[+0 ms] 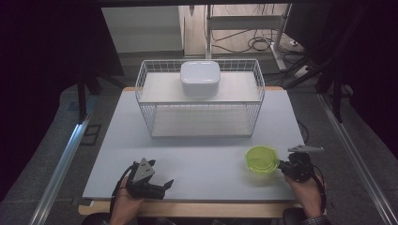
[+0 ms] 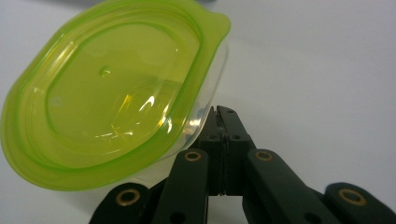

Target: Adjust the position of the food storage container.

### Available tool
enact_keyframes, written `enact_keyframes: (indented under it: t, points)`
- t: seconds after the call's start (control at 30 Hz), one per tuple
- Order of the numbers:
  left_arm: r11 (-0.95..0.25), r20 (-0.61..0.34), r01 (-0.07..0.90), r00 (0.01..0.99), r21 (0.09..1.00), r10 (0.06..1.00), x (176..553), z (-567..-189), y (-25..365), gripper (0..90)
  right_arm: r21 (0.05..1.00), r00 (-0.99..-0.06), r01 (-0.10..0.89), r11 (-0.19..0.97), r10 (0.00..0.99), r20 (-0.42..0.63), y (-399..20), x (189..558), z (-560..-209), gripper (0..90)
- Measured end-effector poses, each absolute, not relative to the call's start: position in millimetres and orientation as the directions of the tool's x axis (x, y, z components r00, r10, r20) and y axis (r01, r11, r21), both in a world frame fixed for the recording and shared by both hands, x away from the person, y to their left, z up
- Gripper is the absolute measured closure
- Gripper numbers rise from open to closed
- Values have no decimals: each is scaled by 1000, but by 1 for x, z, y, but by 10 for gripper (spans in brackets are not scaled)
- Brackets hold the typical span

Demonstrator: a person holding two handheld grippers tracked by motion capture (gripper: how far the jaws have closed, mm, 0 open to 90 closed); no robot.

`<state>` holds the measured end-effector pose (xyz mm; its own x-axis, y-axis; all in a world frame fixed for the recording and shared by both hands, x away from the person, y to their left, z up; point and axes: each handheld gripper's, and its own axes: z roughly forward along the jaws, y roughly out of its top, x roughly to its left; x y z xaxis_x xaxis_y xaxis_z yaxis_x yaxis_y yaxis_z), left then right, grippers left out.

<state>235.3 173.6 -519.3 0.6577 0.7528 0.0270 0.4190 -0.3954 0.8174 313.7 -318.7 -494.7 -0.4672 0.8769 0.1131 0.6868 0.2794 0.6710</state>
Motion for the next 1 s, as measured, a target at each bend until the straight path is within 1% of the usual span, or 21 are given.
enact_keyframes:
  t: [0.3,0.6,0.87,1.0]
  points:
    - [-402,29,422,660,813,751,236,-520,172,43,655,-499,692,303,857,130,-305,318,-499,893]
    - [-407,35,421,659,811,751,236,-520,172,43,633,-551,689,353,823,140,-277,324,-503,892]
    - [-408,36,420,659,810,751,236,-520,172,43,630,-591,681,374,788,170,-254,327,-506,892]
    - [-408,37,419,660,811,750,236,-520,172,43,619,-612,673,405,774,159,-246,325,-508,889]
